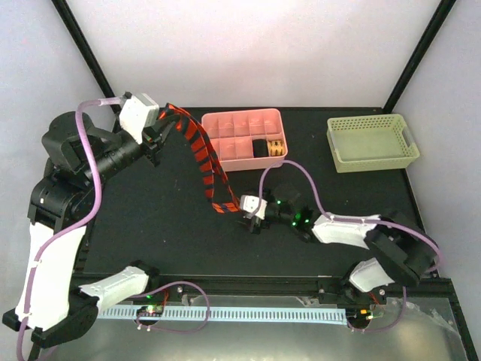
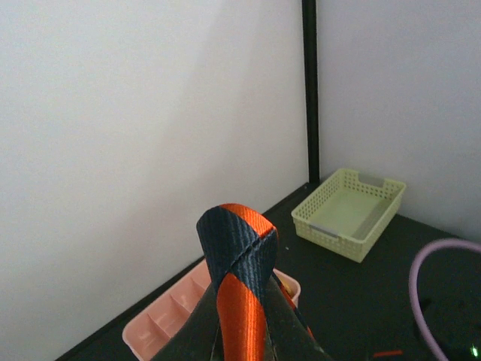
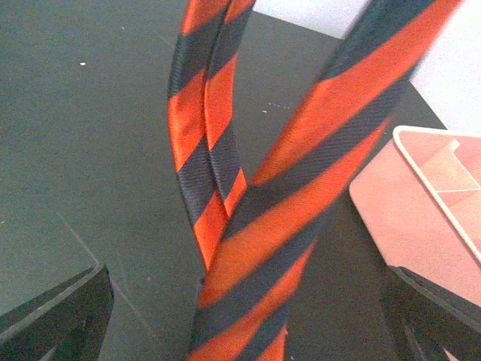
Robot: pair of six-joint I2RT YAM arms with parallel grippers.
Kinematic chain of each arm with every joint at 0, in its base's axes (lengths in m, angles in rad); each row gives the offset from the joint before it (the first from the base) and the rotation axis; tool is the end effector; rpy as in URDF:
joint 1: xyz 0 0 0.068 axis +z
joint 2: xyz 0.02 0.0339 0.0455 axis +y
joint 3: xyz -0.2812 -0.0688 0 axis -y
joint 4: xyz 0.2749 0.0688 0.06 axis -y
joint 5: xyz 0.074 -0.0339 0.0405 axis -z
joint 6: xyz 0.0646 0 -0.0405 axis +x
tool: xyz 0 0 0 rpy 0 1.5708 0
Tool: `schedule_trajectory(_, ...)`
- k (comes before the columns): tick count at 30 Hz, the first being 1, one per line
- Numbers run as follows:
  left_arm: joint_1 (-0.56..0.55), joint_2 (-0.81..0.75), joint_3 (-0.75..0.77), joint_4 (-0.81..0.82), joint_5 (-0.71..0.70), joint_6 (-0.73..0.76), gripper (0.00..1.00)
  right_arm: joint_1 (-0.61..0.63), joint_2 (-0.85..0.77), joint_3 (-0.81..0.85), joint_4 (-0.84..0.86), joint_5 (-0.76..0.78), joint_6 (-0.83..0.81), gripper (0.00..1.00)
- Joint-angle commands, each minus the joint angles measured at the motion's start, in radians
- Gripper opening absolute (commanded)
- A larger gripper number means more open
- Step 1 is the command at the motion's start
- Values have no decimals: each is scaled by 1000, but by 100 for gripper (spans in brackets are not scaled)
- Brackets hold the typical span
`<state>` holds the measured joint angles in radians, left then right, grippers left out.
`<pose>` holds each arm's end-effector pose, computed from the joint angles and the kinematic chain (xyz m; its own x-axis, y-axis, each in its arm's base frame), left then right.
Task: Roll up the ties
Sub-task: Flatten out the tie at the center of the board.
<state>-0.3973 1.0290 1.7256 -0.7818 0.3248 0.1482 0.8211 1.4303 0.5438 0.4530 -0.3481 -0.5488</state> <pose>0.1599 -0.0895 0.5653 0.0198 0.1434 -0.9895 0.6642 0.7378 0.1203 0.2041 0.2515 0.1603 0.2247 -0.4782 -0.8490 -0.9162 0.1928 -0.3512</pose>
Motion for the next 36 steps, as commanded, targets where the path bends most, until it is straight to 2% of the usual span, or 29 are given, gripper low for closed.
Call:
schedule_trajectory(1,12,19,54,40,-31,-37,2,79,90,-6,237,152,-6,100)
schedule_trajectory(6,18,18,69,45,-5,-58,2,152,201,21,402,433,33,100)
schedule_trajectory(8,24,15,75,47,3,-65,2,153,235,54,421,518,62,93)
schedule_trajectory(10,29,11,75,49,5,-69,2,148,256,63,444,550,58,80)
schedule_trajectory(14,39,-5,67,48,5,-75,2,145,255,44,478,535,52,35)
schedule_trajectory(15,41,-8,65,48,-2,-74,2,144,250,44,456,529,52,20)
schedule_trajectory(17,45,-17,63,45,-47,-69,2,133,232,36,413,510,54,4)
schedule_trajectory(19,49,-26,52,45,-122,-53,1,89,186,22,333,424,68,2)
schedule_trajectory(21,49,-39,26,55,-237,-21,2,6,104,45,131,250,99,2)
schedule_trajectory(23,51,-49,-3,54,-325,17,2,-94,15,120,-164,7,102,2)
schedule_trajectory(24,51,-53,-19,51,-357,36,2,-138,-21,174,-337,-65,78,2)
schedule_trajectory(26,51,-57,-60,45,-409,68,2,-217,-73,304,-719,-203,-67,2)
schedule_trajectory(28,52,-53,-104,23,-442,73,2,-312,-107,454,-1128,-353,-332,2)
schedule_trajectory(30,55,-53,-164,-2,-452,60,2,-387,-115,560,-1485,-371,-538,1)
schedule_trajectory(32,58,-58,-251,-18,-429,55,2,-461,-120,615,-1736,-306,-674,2)
schedule_trajectory(34,65,-61,-353,-26,-404,57,2,-523,-143,617,-1891,-215,-760,2)
schedule_trajectory(36,75,-56,-421,-52,-373,75,2,-579,-181,583,-1967,-100,-798,2)
